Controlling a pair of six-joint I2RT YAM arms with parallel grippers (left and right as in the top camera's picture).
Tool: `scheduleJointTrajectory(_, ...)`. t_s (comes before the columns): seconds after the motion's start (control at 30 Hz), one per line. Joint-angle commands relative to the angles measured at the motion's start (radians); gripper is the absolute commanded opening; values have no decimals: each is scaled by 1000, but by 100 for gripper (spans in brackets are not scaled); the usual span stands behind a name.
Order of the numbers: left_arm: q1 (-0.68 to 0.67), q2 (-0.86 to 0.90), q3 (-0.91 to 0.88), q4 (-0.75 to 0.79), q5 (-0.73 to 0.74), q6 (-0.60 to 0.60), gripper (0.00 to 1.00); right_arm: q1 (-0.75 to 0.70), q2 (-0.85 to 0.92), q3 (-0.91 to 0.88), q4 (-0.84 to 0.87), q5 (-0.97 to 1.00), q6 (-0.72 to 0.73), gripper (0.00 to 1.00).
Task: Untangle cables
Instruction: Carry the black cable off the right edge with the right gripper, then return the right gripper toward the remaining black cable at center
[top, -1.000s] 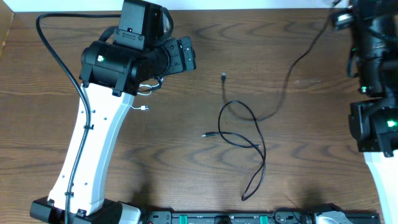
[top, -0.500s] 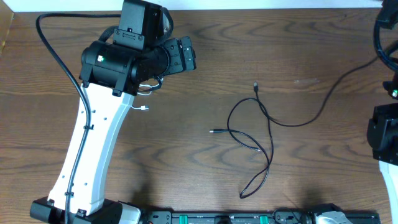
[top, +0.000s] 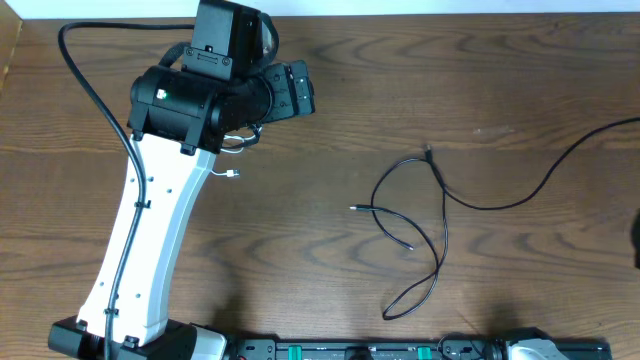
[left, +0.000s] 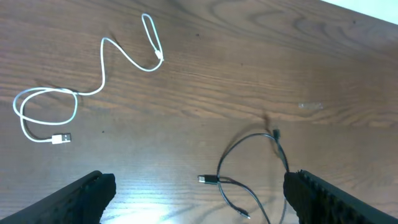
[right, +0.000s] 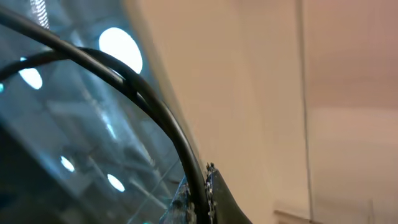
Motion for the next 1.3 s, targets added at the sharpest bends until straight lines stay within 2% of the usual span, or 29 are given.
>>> scheduleJointTrajectory(0.0, 4, 2, 11, -6, -9, -6, 94, -3, 20, 138, -61, 61, 338, 1)
scheduleJointTrajectory(0.07, 4, 2, 11, -6, -8, -6, 94, -6, 27, 201, -264, 75, 481, 1)
scheduleJointTrajectory(0.17, 4, 2, 11, -14, -8, -5, 93, -7, 23, 214, -697, -13, 660, 1)
scheduleJointTrajectory(0.23, 4, 2, 11, -18, -8, -5, 94, -7, 5, 149, -965, -164, 779, 1)
scheduleJointTrajectory(0.3, 4, 2, 11, -17, -8, -6, 93, -6, -27, 13, -1061, -262, 875, 1)
scheduleJointTrajectory(0.33, 4, 2, 11, -17, -8, -6, 93, -2, -54, -103, -1083, -277, 930, 1)
scheduleJointTrajectory(0.4, 4, 2, 11, -17, -9, -5, 94, -3, -84, -289, -1055, -252, 954, 1)
scheduleJointTrajectory(0.47, 4, 2, 11, -16, -9, -6, 93, -3, -95, -473, -967, -179, 993, 1)
scheduleJointTrajectory(0.57, 4, 2, 11, -16, -9, -5, 93, -3, -76, -653, -834, -148, 1014, 1)
scheduleJointTrajectory(0.7, 4, 2, 11, -16, -9, -5, 94, -3, -30, -779, -712, -148, 1120, 1)
scheduleJointTrajectory(0.8, 4, 2, 11, -16, -9, -6, 93, -3, 10, -814, -618, -133, 1140, 1)
scheduleJointTrajectory(0.9, 4, 2, 11, -15, -9, -6, 93, -3, 48, -815, -524, -29, 1167, 1)
scheduleJointTrajectory(0.97, 4, 2, 11, -16, -9, -6, 93, -3, 70, -814, -475, 94, 1254, 1)
scheduleJointTrajectory(1.03, 4, 2, 11, -13, -9, -5, 94, -3, 76, -814, -510, 188, 1361, 1)
scheduleJointTrajectory(1.1, 4, 2, 11, -15, -9, -5, 93, -3, 61, -813, -630, 237, 1514, 1)
scheduleJointTrajectory(1.17, 4, 2, 11, -17, -9, -1, 93, -3, 24, -813, -810, 236, 1674, 1)
scheduleJointTrajectory(1.27, 4, 2, 11, -16, -10, -1, 93, -4, -49, -813, -1077, 237, 1820, 1)
